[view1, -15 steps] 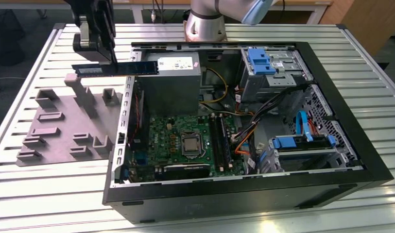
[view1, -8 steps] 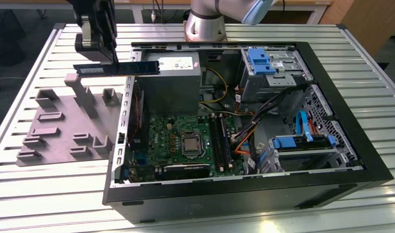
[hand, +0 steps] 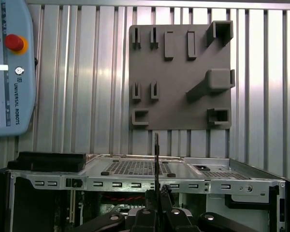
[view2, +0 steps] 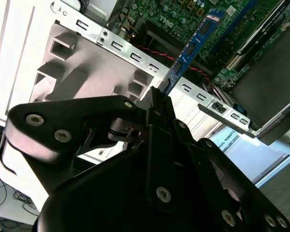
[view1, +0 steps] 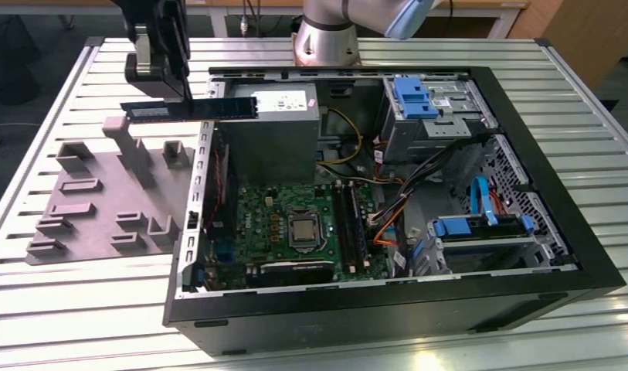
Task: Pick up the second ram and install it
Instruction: 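Pick up the second ram and move it above second insertion slot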
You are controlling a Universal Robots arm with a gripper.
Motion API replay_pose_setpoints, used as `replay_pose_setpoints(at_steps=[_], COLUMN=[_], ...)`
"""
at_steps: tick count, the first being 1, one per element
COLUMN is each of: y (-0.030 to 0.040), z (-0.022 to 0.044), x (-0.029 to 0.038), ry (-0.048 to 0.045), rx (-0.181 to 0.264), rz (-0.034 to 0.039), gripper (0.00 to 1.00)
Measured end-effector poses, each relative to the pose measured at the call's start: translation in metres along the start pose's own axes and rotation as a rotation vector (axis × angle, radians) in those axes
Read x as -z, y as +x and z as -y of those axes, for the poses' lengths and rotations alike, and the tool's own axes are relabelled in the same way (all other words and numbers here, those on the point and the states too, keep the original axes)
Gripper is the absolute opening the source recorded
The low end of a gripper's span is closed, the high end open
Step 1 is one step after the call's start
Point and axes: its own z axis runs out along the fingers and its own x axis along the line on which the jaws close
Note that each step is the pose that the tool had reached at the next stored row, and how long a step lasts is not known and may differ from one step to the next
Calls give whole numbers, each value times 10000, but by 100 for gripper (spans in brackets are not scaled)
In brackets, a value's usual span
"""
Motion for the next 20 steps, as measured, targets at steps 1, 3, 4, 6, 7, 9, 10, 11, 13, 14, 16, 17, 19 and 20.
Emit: replay_pose_setpoints(at_steps=[1, 3, 4, 6, 7, 9, 10, 11, 13, 14, 16, 17, 19, 20], y=[0, 0, 0, 0, 1, 1, 1, 1, 1, 1, 1, 1, 1, 1], z=[4, 13, 17, 25, 29, 37, 41, 46, 55, 60, 69, 74, 84, 91], x=[0, 0, 0, 1, 1, 1, 1, 1, 2, 2, 2, 2, 3, 3], ry=[0, 0, 0, 0, 0, -1, 0, 0, 0, 0, 0, 0, 0, 0], rx=[0, 0, 1, 0, 0, 0, 0, 1, 0, 0, 0, 1, 1, 1], rz=[0, 0, 0, 0, 1, 0, 0, 0, 1, 0, 1, 1, 0, 0], gripper=[14, 14, 14, 14, 14, 14, 14, 14, 14, 14, 14, 14, 14, 14])
